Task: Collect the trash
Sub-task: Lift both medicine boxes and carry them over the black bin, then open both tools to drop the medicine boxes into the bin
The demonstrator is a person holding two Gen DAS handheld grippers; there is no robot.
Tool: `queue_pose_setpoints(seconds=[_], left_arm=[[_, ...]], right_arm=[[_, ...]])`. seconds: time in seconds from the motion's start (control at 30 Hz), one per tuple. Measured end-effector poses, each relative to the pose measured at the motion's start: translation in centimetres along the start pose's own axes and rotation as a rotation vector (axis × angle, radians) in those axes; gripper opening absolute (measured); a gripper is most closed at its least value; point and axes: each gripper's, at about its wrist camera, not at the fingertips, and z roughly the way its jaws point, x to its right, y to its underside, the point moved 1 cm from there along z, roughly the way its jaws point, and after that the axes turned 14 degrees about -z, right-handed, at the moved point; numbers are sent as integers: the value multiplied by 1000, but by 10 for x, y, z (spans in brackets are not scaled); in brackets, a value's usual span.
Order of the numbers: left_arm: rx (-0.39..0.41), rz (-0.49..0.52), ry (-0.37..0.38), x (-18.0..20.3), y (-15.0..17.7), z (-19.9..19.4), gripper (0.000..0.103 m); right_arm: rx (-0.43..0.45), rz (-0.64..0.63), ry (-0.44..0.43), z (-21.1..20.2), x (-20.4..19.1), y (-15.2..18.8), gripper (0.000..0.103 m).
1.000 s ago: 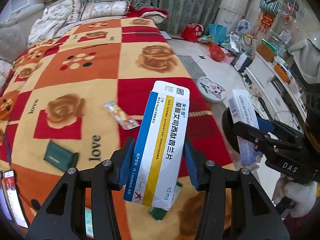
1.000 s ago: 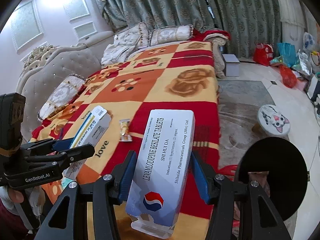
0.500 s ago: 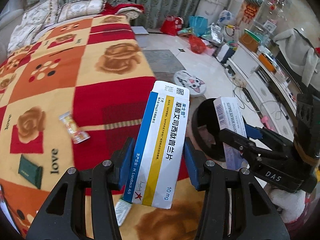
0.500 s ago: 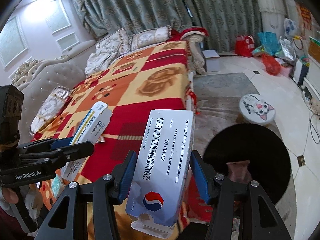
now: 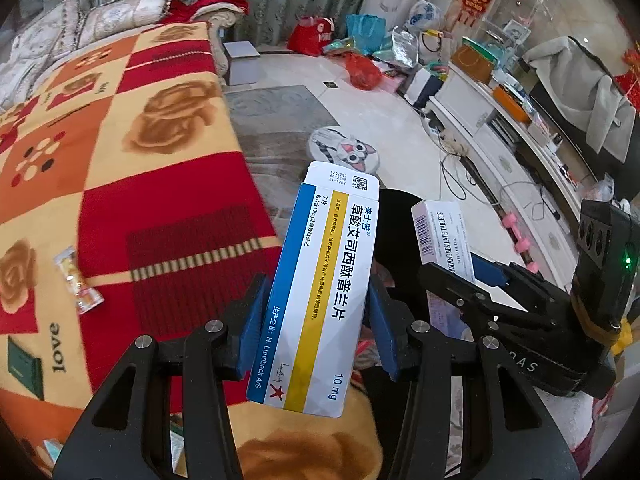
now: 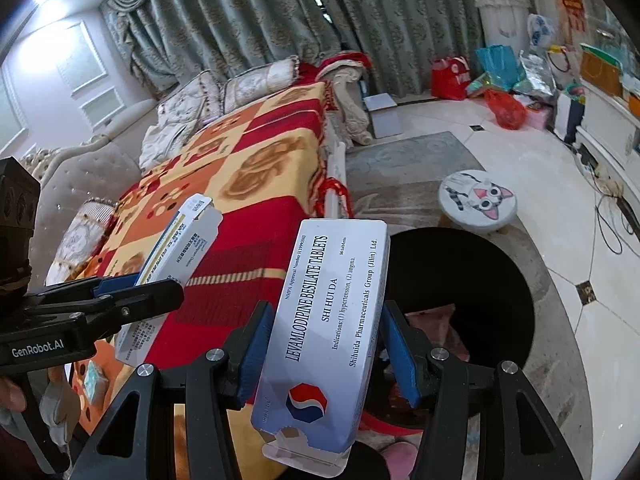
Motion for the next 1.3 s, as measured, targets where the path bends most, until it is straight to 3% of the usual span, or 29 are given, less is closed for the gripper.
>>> queue_pose_setpoints(seconds=[0.67, 1.17, 1.3], left_arm=[[-72, -22, 30, 30, -7, 55, 47], [-103, -69, 105, 43, -13, 80, 49], [-106, -75, 124, 42, -15, 79, 56]], right_arm=[[-43, 97, 74, 11, 57, 20, 53], [-61, 145, 106, 24, 78, 21, 54], [-55, 159, 123, 22, 82, 22, 69]])
